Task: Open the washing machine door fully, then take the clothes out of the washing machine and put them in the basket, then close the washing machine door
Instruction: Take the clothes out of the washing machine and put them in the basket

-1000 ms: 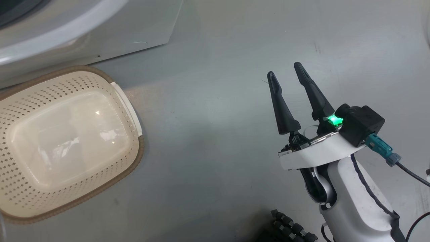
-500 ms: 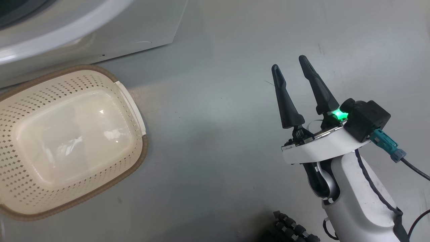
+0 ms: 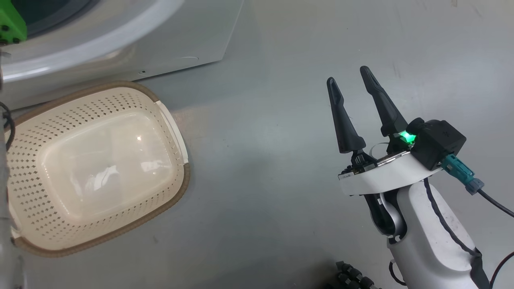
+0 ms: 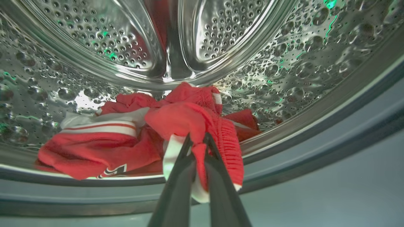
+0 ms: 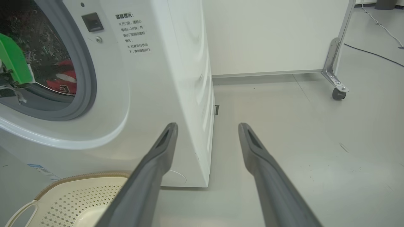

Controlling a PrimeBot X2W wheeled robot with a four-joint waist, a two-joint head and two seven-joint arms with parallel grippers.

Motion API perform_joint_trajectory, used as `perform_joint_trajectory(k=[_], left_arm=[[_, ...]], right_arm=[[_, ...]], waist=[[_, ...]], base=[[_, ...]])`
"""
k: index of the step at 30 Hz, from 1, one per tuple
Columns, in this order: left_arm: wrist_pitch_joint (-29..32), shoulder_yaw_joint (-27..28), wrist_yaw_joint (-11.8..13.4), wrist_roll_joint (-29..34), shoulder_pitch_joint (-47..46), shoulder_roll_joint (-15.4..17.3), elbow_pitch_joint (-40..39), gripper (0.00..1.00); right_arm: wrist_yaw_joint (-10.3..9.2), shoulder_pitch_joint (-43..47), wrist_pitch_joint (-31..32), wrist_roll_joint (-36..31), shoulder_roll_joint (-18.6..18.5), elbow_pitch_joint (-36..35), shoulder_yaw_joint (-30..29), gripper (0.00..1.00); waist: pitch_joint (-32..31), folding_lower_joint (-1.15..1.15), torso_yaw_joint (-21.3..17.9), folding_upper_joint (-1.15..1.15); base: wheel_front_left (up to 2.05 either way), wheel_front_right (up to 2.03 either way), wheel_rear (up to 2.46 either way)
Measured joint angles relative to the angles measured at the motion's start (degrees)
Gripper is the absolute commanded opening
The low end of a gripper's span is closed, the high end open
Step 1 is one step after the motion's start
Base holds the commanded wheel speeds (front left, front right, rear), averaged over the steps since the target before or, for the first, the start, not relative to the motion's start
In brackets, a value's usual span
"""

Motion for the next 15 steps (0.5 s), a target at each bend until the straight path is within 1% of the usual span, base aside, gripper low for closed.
perform_joint_trajectory(k=[5, 10, 11, 15], left_arm=[[-4.6, -0.4, 0.0, 0.5, 2.8, -1.2, -2.1, 0.0], [-7.9, -1.1, 0.2, 0.6, 8.0, -3.1, -2.8, 0.0], [-8.6, -1.5, 0.6, 0.8, 9.0, -3.4, -3.1, 0.0], [-11.1, -2.0, 1.1, 1.6, 12.0, -4.7, -4.7, 0.0]], right_arm=[[0.0, 0.1, 0.0, -0.7, 0.0, 0.1, -0.6, 1.0], [0.0, 0.2, 0.0, -1.7, 0.0, 0.5, -1.1, 1.0], [0.0, 0.3, 0.0, -2.0, 0.0, 0.5, -1.3, 1.0], [0.0, 0.9, 0.0, -2.9, 0.0, 0.9, -2.3, 1.0]], waist=[[-1.1, 0.0, 0.9, 0.0], [-2.4, 0.0, 1.8, 0.0], [-2.7, 0.0, 2.1, 0.0], [-3.8, 0.0, 3.1, 0.0]], base=[[0.0, 0.0, 0.0], [0.0, 0.0, 0.0], [0.0, 0.0, 0.0], [0.0, 0.0, 0.0]])
